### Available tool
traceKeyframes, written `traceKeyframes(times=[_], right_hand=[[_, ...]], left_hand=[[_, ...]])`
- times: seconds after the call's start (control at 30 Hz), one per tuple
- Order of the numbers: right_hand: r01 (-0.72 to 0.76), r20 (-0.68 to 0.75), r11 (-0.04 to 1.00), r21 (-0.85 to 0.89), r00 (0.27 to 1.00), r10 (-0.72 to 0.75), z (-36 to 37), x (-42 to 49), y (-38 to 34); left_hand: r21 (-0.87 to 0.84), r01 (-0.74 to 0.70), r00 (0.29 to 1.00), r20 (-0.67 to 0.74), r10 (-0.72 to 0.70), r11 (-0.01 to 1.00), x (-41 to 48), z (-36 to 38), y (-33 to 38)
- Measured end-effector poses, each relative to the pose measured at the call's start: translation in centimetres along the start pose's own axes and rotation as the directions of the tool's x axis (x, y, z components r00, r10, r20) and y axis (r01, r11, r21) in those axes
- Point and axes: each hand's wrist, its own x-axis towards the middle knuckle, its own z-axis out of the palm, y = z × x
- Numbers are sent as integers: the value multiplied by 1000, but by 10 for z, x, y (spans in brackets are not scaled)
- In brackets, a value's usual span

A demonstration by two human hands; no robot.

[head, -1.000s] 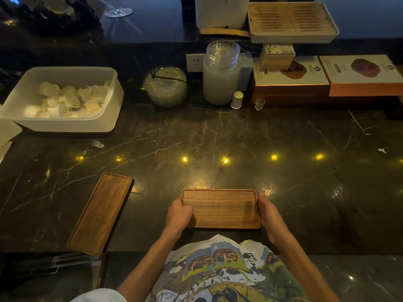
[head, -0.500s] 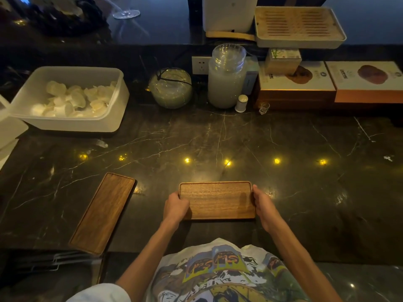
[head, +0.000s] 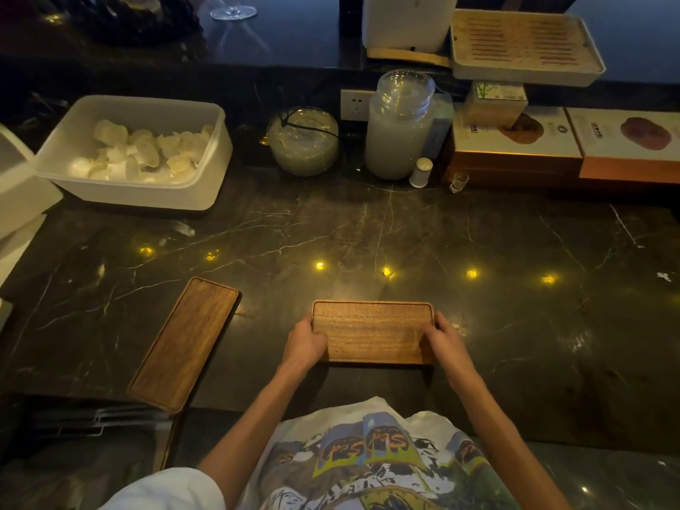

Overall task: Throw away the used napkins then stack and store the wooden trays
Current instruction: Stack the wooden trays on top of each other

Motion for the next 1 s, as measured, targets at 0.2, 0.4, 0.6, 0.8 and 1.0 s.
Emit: traceKeyframes(times=[0.2, 0.4, 0.6, 0.8, 1.0], right_hand=[[247, -22, 693, -677, 935, -355, 45, -9, -27], [571, 448, 372, -732, 815, -368, 134, -5, -82], [779, 741, 76, -623, 618, -262, 239, -3, -131], [824, 819, -31, -566, 557, -134, 333, 1, -155], [725, 718, 192, -661, 686, -117, 373, -4, -159]], left_hand=[[119, -99, 987, -112, 113, 988, -6, -30, -10], [504, 42, 925, -347, 157, 863, -16, -100, -63], [447, 266, 906, -418, -63, 854, -39, -164, -134], [155, 333, 882, -402, -248, 930, -51, -193, -170], [-516, 331, 750, -364, -552, 790, -44, -205, -175]])
